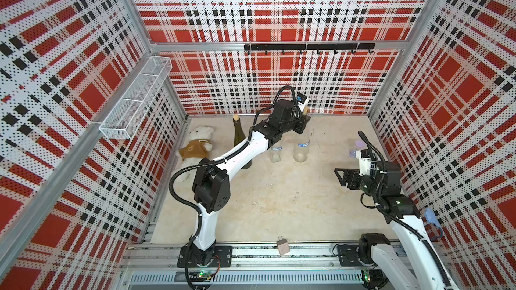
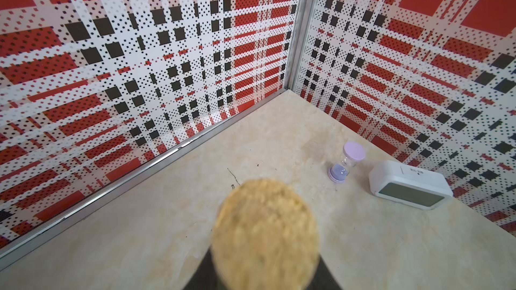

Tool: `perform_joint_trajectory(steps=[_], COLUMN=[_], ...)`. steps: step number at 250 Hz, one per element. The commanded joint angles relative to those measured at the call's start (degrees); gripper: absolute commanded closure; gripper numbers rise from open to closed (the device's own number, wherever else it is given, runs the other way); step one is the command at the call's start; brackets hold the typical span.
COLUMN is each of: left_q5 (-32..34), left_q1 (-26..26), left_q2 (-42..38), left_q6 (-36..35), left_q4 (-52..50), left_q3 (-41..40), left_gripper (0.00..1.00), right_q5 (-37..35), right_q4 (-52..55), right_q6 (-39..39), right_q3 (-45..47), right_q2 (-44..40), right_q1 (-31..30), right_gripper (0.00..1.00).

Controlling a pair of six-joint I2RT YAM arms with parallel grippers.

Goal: Remove the label from the bottle
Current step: Move the bottle to the center of the board.

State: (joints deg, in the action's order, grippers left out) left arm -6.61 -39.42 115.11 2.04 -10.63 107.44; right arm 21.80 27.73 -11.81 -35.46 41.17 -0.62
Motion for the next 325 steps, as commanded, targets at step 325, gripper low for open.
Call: perform_joint_trajectory(steps=[325], left_q5=[34.96], left_q1=[-17.01], left_q2=[-6.43], left_q6=[21.32], left_q4=[-18.81], left_q3=[1.18], left_gripper=[0.53], right_q5=[-1.07], right_q4=[4.35], right_q6=[2.85], right_q3=[-4.66], right_q2=[-0.56], right_q1=[0.1], right_gripper=[0.24])
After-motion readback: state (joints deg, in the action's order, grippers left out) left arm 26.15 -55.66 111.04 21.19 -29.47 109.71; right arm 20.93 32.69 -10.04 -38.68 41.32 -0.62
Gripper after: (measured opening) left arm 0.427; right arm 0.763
